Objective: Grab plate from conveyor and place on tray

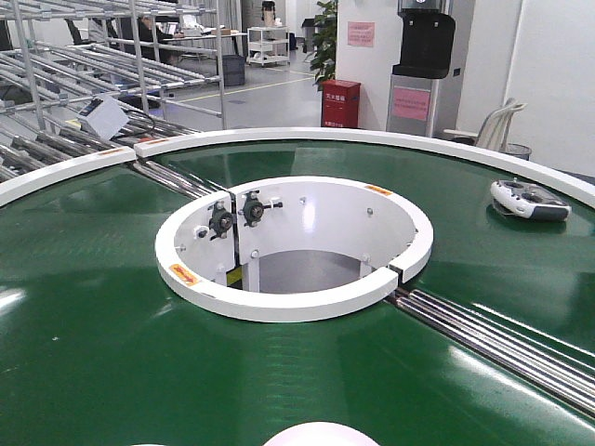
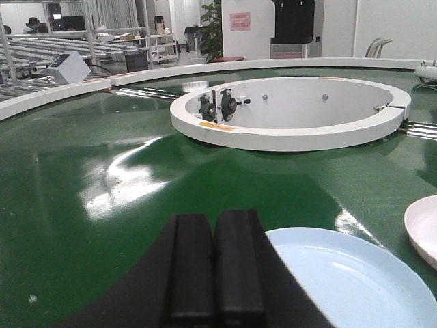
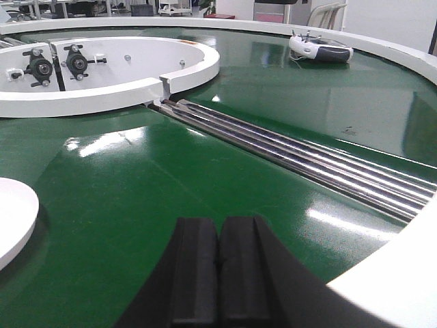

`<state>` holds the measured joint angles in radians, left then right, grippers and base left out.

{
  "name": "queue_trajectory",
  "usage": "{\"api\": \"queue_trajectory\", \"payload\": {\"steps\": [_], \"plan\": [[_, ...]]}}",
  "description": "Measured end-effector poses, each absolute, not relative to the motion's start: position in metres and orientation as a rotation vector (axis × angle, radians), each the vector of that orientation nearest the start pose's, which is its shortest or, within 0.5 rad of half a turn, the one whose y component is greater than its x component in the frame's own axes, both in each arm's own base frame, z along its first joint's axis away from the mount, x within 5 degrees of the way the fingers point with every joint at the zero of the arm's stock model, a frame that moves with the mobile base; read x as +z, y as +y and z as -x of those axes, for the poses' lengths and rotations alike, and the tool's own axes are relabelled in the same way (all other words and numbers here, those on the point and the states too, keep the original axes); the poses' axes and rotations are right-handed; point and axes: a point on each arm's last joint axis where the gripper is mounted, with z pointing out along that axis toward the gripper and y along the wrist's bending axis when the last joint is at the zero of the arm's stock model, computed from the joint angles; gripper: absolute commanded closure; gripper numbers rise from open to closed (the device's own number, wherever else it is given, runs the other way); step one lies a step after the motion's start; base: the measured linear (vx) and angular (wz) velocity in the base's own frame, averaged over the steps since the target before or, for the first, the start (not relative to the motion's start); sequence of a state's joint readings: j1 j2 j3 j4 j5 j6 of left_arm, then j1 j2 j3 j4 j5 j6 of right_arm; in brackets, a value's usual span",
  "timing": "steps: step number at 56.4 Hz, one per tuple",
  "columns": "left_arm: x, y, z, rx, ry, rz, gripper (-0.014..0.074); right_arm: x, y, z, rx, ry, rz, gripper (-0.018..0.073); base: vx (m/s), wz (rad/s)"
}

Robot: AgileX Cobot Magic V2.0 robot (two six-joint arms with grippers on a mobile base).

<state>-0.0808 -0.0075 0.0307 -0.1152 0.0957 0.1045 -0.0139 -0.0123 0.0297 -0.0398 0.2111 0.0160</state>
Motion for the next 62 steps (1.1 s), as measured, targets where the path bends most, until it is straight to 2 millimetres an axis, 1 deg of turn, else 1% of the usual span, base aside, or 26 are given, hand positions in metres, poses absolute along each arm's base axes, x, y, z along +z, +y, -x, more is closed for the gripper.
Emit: {"api": "queue_trajectory", "payload": {"steps": [36,40,46,51,57,60,62], "plan": [[0.195,-0.006,-0.057,-0.079,1.601,-0.065,0.0594,0.185,-0.002,-0.056,-0.034,1.711,0.002,0.0568,0.0,0.0],[0.195,-0.006,-0.057,-0.079,1.601,-0.065,0.0594,0.186,-0.001,-0.056,-0.034,1.695,0.002,0.0568,0.0,0.0],[0.196,-0.005,-0.057,-0.078,1.585,-0.063,0.0594,0.192,-0.001,-0.057,-0.033,1.624,0.004,0.0568,0.0,0.0],[0.205,-0.004,-0.057,-0.081,1.481,-0.041,0.0594,0.203,-0.001,-0.057,-0.03,1.502,0.007,0.0568,0.0,0.0],[0.225,-0.002,-0.053,-0.157,1.274,0.049,0.0594,0.224,0.0,-0.053,-0.026,1.311,0.011,0.0568,0.0,0.0],[0.239,-0.001,-0.05,-0.195,1.223,0.075,0.0594,0.241,0.0,-0.05,-0.027,1.262,0.011,0.0568,0.0,0.0],[0.252,-0.001,-0.047,-0.207,1.198,0.078,0.0594,0.26,0.0,-0.044,-0.033,1.218,0.014,0.0568,0.0,0.0]]}}
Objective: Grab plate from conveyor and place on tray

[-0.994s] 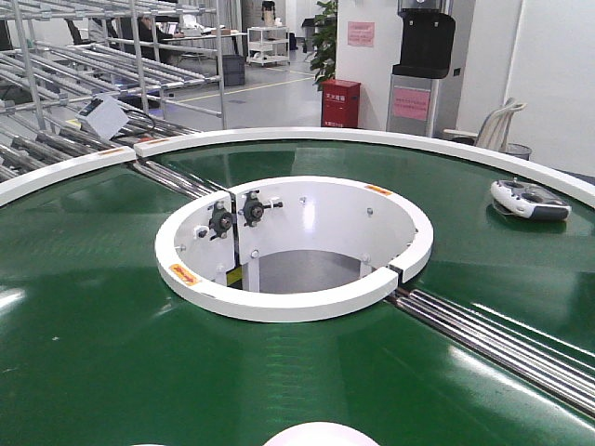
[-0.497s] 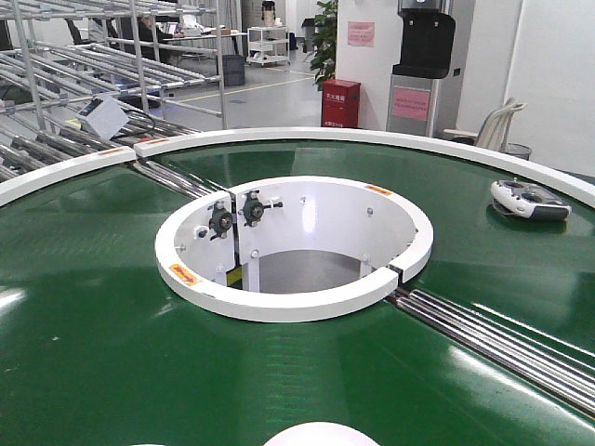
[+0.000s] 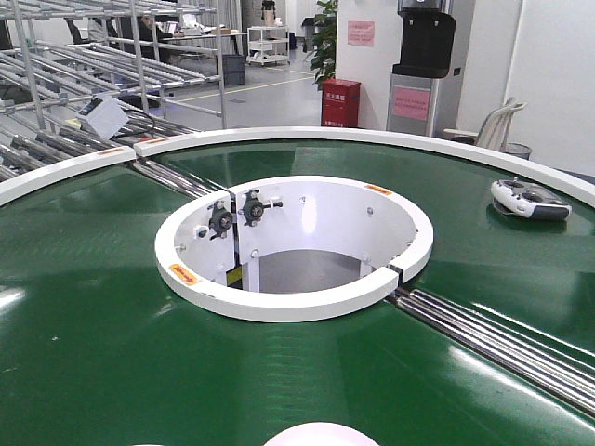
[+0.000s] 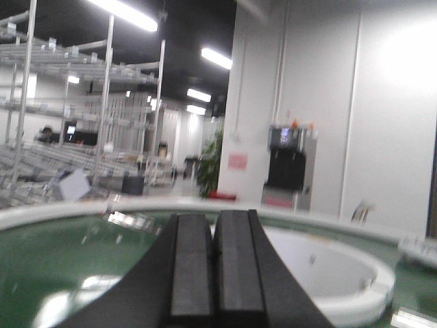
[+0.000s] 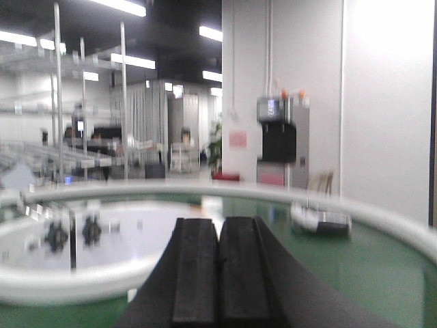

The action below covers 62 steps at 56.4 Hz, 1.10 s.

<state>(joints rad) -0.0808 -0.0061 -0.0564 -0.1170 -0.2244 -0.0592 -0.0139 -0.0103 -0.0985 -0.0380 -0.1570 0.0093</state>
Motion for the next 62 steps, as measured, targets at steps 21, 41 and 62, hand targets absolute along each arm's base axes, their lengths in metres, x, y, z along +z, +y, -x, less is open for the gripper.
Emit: {"api": "queue_trajectory", "payload": {"steps": [21,41,62], "plan": [[0.421,-0.006,-0.077,0.003,1.168,-0.087,0.0594,0.432,-0.001,-0.077,-0.115,1.28,0.063,0.0568,0.0,0.0],[0.393,-0.013,-0.154,0.013,1.483,-0.134,0.0564,0.394,-0.001,-0.169,-0.003,1.677,0.007,0.0493,0.0,0.0],[0.392,-0.013,-0.154,0.008,1.5,-0.134,0.0154,0.393,-0.001,-0.17,0.002,1.681,0.005,-0.0043,0.0,0.0]]}}
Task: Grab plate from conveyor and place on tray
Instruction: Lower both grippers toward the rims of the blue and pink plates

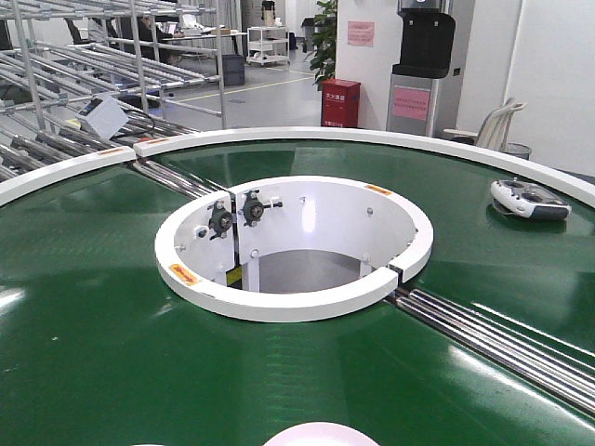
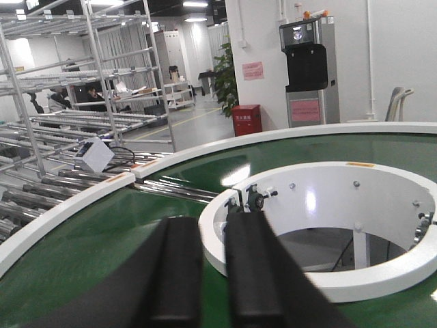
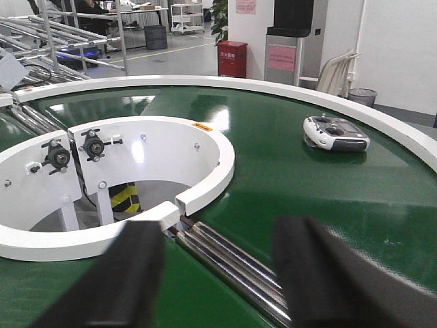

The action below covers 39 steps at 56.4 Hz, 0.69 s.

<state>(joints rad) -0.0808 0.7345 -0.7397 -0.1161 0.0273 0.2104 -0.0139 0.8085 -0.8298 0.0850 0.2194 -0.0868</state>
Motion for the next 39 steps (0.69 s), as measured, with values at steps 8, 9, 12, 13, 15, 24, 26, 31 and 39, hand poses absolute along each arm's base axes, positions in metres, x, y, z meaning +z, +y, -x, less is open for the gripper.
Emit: {"api": "queue_trajectory", "payload": {"steps": [8,9,12,13,15,24,26,31,39], "plan": [[0.388,-0.013,-0.154,0.003,1.537,-0.139,0.0056,0.391,-0.001,-0.176,0.012,1.681,-0.004,-0.009,0.0,0.0],[0.388,-0.013,-0.154,0.003,1.54,-0.14,0.0054,0.391,-0.001,-0.177,0.02,1.683,-0.011,-0.0088,0.0,0.0],[0.388,-0.013,-0.154,0.002,1.545,-0.141,0.0055,0.388,0.0,-0.182,0.058,1.695,-0.042,-0.0078,0.0,0.0],[0.388,-0.013,-0.154,0.002,1.545,-0.141,0.0055,0.387,0.001,-0.183,0.07,1.699,-0.048,-0.0072,0.0,0.0],[0.387,-0.013,-0.154,0.001,1.547,-0.14,0.0055,0.385,0.003,-0.186,0.099,1.711,-0.058,-0.006,0.0,0.0],[0.377,-0.015,-0.155,-0.074,1.669,-0.09,0.0055,0.366,0.032,-0.207,0.178,1.903,0.12,-0.0024,0.0,0.0],[0.372,-0.015,-0.155,-0.099,1.72,-0.071,0.0055,0.363,0.043,-0.214,0.195,1.955,0.19,-0.0024,0.0,0.0],[0.354,-0.017,-0.162,-0.136,1.897,-0.048,0.0055,0.356,0.067,-0.234,0.239,2.09,0.325,-0.0024,0.0,0.0],[0.317,-0.02,-0.183,-0.162,2.194,-0.019,0.0055,0.346,0.101,-0.27,0.27,2.259,0.457,-0.0024,0.0,0.0]]}}
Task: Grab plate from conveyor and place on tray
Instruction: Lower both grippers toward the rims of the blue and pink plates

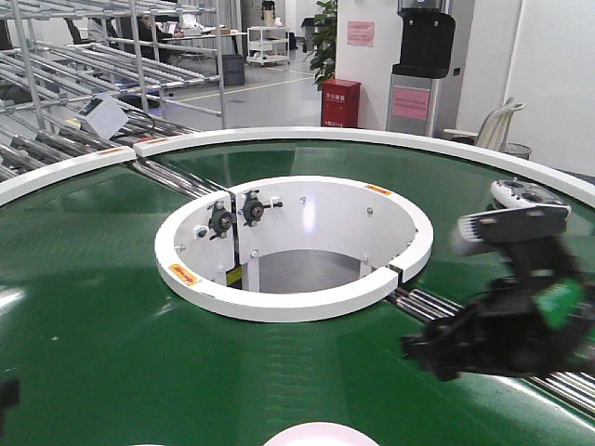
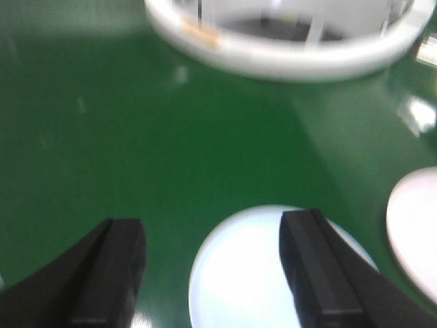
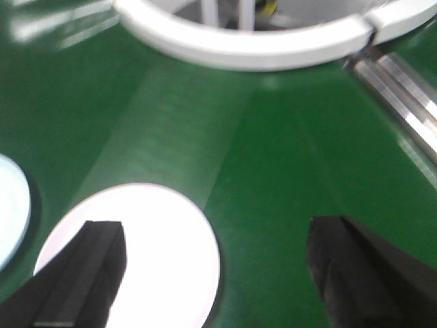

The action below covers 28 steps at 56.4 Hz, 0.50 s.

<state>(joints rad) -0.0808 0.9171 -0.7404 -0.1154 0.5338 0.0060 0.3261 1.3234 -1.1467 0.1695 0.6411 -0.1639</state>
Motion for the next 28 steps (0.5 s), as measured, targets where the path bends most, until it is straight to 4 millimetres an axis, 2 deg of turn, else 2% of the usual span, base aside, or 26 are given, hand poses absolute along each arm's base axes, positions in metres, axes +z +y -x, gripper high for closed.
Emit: {"api": "queue_trajectory", "payload": {"steps": [6,13,19,28], "plan": [[0.29,-0.022,-0.201,-0.172,2.376,0.014,0.0055,0.322,0.118,-0.302,0.225,2.41,0.48,-0.0024,0.0,0.0],[0.26,-0.024,-0.22,-0.166,2.53,0.028,0.0059,0.292,0.122,-0.33,0.133,2.564,0.443,-0.0024,0.0,0.0],[0.24,-0.025,-0.233,-0.168,2.62,0.041,0.0069,0.27,0.124,-0.342,0.093,2.639,0.416,-0.0024,0.0,0.0],[0.213,-0.027,-0.245,-0.164,2.72,0.055,0.0094,0.251,0.129,-0.349,0.122,2.704,0.384,-0.0024,0.0,0.0]]}}
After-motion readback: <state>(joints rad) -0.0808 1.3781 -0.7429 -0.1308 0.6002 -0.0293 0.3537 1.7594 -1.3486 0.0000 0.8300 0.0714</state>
